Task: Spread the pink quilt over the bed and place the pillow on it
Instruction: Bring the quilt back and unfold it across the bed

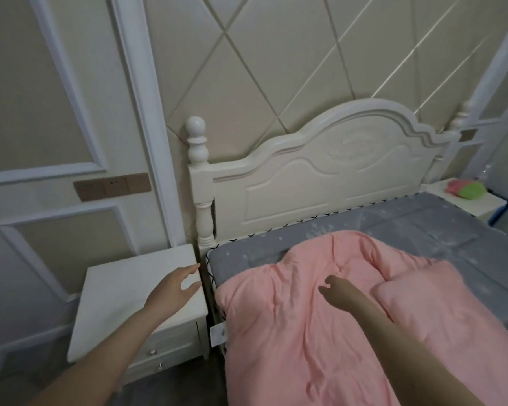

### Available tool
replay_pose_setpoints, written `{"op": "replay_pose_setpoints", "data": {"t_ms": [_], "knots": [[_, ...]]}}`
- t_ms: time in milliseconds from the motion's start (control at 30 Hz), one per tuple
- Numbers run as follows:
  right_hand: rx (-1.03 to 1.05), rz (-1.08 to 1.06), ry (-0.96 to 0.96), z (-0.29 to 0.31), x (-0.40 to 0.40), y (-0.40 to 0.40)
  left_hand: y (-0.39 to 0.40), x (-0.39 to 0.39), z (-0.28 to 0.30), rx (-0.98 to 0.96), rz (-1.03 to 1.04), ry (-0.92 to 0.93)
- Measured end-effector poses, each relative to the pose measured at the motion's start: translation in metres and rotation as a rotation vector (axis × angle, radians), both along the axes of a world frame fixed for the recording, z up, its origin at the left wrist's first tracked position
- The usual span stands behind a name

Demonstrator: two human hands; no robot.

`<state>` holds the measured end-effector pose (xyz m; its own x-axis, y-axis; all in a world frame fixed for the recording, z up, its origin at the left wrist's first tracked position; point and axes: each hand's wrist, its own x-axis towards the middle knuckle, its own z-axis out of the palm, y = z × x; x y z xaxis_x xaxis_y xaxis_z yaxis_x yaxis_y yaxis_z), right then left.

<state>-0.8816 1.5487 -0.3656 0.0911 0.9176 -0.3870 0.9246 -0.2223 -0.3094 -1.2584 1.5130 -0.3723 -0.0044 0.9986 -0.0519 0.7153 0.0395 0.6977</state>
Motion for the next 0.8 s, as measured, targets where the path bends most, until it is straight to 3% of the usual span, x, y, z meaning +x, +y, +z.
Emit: {"op": "replay_pose_setpoints", "data": {"t_ms": [333,533,667,800], "knots": [[-0.188,-0.150,-0.006,-0.101,-0.066,0.155,0.232,-0.044,-0.095,-0.190,-0.246,0.036],[-0.342,-0.193,-0.066,-0.142,-0.093,0.194,0.355,-0.043,-0.140,-0.295,-0.372,0.057],[-0.316,-0.141,-0.153,-0.160,-0.102,0.207,0.390,-0.024,-0.173,-0.393,-0.366,0.035],[-0.311,-0.228,-0.127,-0.196,-0.090,0.210,0.393,-0.004,-0.226,-0.562,-0.408,0.082]]}}
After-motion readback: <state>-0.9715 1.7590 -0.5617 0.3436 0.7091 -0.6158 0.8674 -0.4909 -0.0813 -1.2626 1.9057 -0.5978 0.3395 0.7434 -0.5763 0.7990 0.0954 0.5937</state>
